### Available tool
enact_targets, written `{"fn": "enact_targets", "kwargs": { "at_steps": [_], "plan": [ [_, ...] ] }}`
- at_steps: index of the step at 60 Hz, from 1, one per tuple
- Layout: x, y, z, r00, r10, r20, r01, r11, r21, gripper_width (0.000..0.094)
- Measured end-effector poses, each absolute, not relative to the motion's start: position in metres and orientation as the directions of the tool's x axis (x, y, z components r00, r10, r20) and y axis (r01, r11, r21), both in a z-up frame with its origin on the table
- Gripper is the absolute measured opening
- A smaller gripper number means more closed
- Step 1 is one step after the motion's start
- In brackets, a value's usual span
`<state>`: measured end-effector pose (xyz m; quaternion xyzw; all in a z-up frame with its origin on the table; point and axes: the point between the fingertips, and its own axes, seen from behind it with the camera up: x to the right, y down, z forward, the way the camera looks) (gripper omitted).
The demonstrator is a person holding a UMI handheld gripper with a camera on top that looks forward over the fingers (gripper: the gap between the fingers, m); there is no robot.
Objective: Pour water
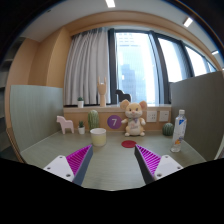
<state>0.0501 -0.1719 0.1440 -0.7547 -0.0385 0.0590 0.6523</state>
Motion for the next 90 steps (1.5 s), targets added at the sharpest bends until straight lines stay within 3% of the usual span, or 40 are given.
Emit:
{"fn": "enact_targets", "kwargs": {
  "at_steps": [10, 21, 36, 55, 59, 68, 78, 82, 90],
  "plan": [
    [0.087, -0.163, 0.132, 0.996, 0.084, -0.034, -0.021, -0.144, -0.989, 0.086],
    [0.195, -0.131, 0.108, 1.0, -0.018, -0.014, -0.017, -0.178, -0.984, 0.0861],
    [0.315, -0.07, 0.103, 0.986, -0.167, 0.021, -0.008, -0.176, -0.984, 0.0851],
    [0.38, 0.018, 0.104, 0.978, -0.207, 0.024, -0.007, -0.145, -0.989, 0.0853],
    [0.387, 0.03, 0.106, 0.978, -0.21, 0.011, -0.021, -0.147, -0.989, 0.0798],
    [0.383, 0.047, 0.107, 0.985, -0.174, -0.005, -0.03, -0.142, -0.989, 0.0565],
    [0.39, 0.044, 0.109, 0.971, -0.237, 0.01, -0.022, -0.13, -0.991, 0.0369],
    [0.387, 0.045, 0.108, 0.97, -0.241, 0.036, 0.003, -0.134, -0.991, 0.0316],
    [0.385, 0.046, 0.111, 0.961, -0.261, 0.09, 0.056, -0.137, -0.989, 0.0315]
  ]
}}
